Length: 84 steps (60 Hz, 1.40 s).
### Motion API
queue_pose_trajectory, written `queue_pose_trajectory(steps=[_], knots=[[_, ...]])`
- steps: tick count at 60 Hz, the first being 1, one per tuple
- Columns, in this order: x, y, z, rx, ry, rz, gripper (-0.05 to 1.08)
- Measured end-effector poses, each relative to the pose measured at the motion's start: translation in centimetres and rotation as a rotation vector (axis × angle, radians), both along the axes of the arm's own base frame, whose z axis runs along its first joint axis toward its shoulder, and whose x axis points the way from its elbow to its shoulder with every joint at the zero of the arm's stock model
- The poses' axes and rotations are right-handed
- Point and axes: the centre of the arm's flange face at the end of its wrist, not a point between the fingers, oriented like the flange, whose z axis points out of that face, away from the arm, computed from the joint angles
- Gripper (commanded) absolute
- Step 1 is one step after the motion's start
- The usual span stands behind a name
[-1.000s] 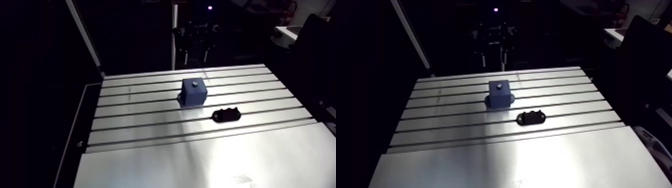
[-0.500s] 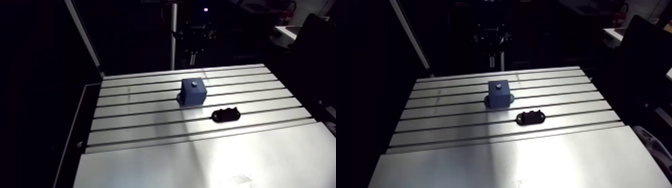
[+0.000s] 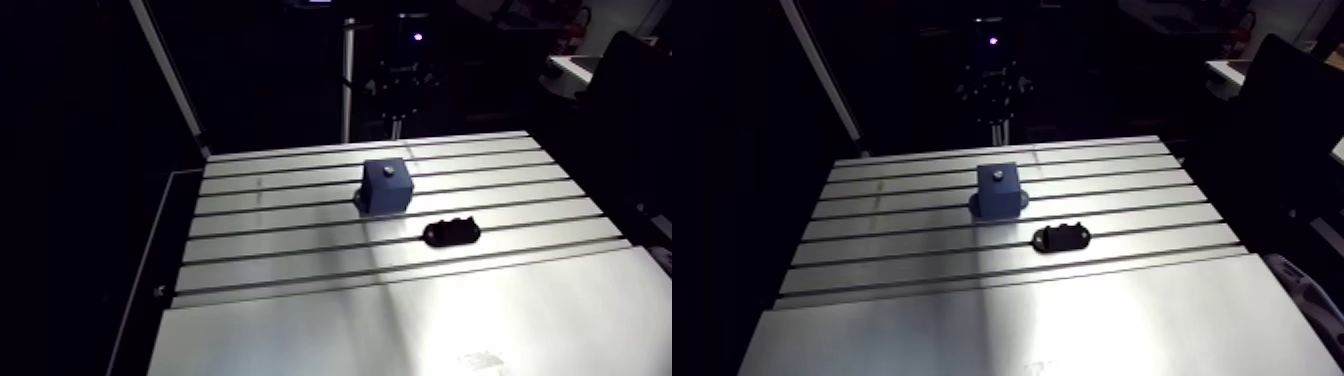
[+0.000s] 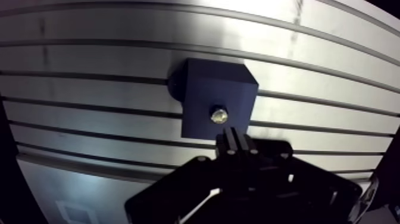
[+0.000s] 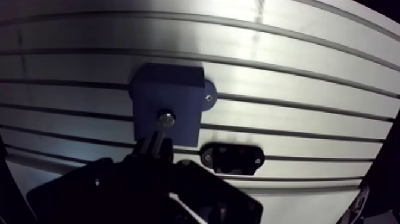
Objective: Pick up the M10 bolt and insert it into the hex recess until seated.
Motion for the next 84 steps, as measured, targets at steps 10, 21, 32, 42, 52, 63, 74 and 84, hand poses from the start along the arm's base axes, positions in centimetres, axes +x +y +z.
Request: queue_pose_trajectory(steps=[10,21,32,42,52,63,74,84], knots=[[0.2,-0.1,-0.7,-0.004,0.000,0.000,1.08],[0.5,-0.1,-1.5,-0.004,0.012,-0.008,1.08],[0.7,-0.2,-2.0,-0.004,0.020,-0.022,1.08],[0.9,-0.2,-2.2,-0.004,0.019,-0.032,1.08],[1.0,-0.2,-2.5,-0.005,0.017,-0.037,1.08],[1.1,-0.1,-2.6,-0.007,0.012,-0.042,1.08],[1.2,0.0,-2.8,-0.010,0.004,-0.044,1.08],[1.3,0.0,-3.1,-0.012,-0.003,-0.044,1.08]])
